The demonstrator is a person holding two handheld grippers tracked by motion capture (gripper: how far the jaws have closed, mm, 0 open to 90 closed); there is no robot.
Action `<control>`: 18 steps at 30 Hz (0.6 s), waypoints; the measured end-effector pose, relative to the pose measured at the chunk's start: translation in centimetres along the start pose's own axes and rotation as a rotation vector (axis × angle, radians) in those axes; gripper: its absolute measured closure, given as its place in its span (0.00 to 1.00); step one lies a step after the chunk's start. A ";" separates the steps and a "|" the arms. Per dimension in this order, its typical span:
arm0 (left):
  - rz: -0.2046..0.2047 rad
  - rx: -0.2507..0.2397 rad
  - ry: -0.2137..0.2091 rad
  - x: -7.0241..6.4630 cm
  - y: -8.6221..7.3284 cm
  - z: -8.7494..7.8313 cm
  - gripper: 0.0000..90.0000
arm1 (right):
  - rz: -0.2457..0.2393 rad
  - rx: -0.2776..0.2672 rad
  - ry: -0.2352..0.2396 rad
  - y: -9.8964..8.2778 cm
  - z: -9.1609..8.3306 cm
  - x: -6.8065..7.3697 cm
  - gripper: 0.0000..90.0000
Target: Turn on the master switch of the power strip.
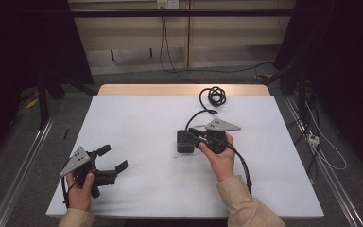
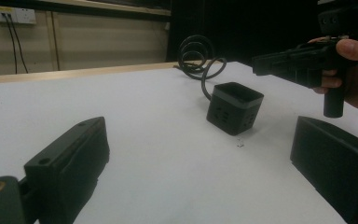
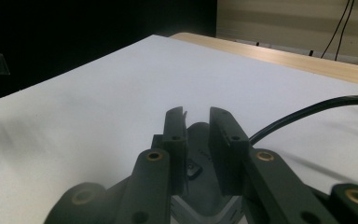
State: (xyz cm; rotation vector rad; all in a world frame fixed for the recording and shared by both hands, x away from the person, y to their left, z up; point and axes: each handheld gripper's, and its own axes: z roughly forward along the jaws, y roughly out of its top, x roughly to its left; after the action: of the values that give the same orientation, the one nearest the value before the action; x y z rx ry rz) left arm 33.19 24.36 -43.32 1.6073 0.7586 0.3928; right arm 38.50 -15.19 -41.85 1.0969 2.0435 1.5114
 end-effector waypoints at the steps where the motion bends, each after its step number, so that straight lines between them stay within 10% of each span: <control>1: -0.001 0.000 0.000 0.0 0.0 0.0 0.05 | -0.001 0.002 0.004 0.0 0.1 0.1 0.86; 18: 0.000 0.002 -0.001 -0.1 0.0 0.0 0.05 | -0.005 0.012 0.016 -0.1 0.6 0.1 0.90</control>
State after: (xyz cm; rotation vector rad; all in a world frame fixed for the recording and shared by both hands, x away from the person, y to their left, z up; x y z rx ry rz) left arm 33.12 24.29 -43.34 1.6097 0.7586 0.3912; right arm 38.83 -14.76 -42.18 1.0862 2.0673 1.5123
